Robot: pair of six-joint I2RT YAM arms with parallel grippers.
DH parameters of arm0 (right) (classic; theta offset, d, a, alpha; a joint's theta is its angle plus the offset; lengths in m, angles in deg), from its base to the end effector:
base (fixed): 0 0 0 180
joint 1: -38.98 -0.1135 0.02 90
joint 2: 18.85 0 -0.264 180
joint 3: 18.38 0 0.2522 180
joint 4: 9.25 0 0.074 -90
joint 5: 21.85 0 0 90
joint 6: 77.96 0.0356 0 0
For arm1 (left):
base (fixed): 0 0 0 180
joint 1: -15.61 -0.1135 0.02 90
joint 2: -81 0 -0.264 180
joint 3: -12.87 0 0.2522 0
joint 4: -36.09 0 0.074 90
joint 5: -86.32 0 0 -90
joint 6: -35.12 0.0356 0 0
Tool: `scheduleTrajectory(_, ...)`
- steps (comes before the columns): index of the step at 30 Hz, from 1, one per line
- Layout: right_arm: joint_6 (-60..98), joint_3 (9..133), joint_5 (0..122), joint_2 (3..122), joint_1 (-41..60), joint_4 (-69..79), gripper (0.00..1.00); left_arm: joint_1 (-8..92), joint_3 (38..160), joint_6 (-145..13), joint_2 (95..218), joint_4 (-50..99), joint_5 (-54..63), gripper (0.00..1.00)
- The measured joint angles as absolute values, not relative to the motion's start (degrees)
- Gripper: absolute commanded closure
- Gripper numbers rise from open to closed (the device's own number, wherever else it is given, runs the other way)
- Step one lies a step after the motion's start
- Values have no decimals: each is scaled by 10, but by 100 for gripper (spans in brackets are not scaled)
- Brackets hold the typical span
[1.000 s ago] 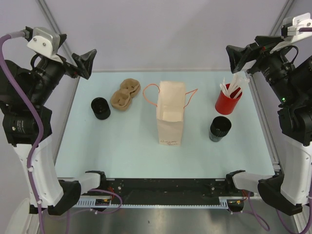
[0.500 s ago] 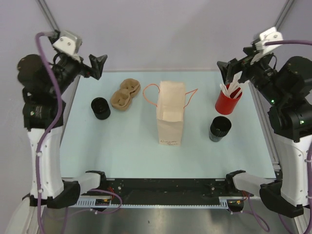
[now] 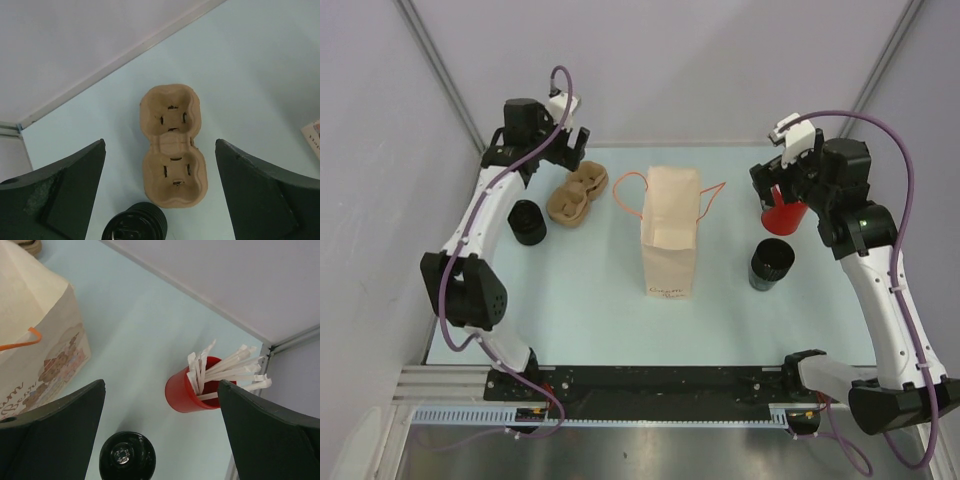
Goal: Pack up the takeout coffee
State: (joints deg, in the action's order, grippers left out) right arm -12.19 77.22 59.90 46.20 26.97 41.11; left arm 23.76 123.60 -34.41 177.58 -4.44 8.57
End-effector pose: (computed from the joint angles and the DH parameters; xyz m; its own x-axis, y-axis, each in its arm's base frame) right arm 0.2225 0.0526 0.4440 -0.1636 -0.4500 -0.8779 -0.4442 0.8282 -0.3418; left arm 0.3872 -0.0631 0.3891 -0.2978 0.3879 -0.8723 0.4599 0.8590 0.2250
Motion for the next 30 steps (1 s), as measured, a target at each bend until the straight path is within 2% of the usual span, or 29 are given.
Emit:
scheduleTrajectory(6,-118,765,582,445,296,378,0,243,1230,-358,1818,-45,84,18)
scheduleTrajectory(18,-106,749,565,442,306,363,1,261,1176,-384,1875,-61,65,21)
scheduleTrajectory(30,-105,741,561,433,309,364,0,267,1125,-399,1893,-65,65,37)
